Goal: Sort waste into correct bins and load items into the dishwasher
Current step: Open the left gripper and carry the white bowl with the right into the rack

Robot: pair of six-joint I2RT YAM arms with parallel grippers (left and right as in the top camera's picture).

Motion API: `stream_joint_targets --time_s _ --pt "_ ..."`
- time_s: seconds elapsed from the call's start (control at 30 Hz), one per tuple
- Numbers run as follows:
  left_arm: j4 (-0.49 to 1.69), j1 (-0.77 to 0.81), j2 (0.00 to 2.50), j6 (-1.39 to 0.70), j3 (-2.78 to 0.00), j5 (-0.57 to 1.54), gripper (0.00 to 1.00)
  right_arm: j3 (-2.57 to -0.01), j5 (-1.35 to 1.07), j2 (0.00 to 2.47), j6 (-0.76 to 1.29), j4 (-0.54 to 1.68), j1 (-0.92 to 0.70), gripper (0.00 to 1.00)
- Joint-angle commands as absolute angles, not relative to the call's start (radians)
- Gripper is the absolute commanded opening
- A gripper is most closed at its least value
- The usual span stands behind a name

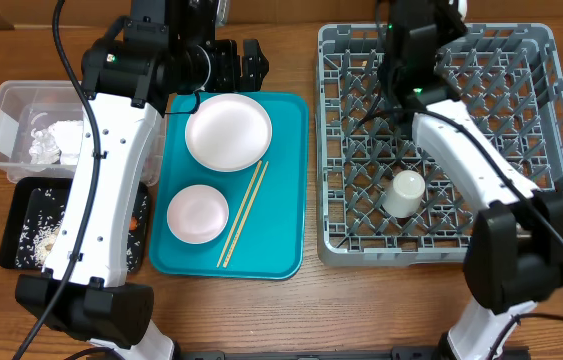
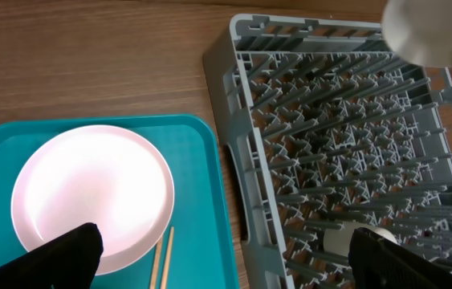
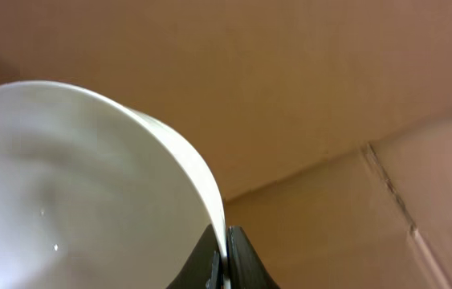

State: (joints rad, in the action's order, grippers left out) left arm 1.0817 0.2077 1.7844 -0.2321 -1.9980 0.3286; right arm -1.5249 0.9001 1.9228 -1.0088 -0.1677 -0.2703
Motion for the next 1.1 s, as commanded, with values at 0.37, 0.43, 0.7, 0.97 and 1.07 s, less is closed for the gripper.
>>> stream_joint_targets --time_s 0.37,0.43,0.7,0.97,1.07 --pt "1.081 0.208 1.778 -0.224 -2.02 0.325 1.0 -1.544 0.85 2.134 -1.331 -0.348 -0.267 0.04" --pt "1.081 0.208 1.778 -0.224 -2.02 0.325 1.0 -1.544 0.852 2.147 -1.38 -0.369 -0.268 0.04" --pt "1.081 0.208 1.778 -0.224 -2.02 0.325 1.0 -1.544 0.845 2.154 -1.417 -0.364 -0.254 0.04" --pt "1.081 0.208 1.778 -0.224 -2.02 0.325 1.0 -1.542 0.849 2.154 -1.332 -0.332 -0.255 0.04" --pt "1.081 0.208 1.778 -0.224 -2.02 0.325 1.0 -1.542 0.865 2.154 -1.304 -0.295 -0.264 0.04"
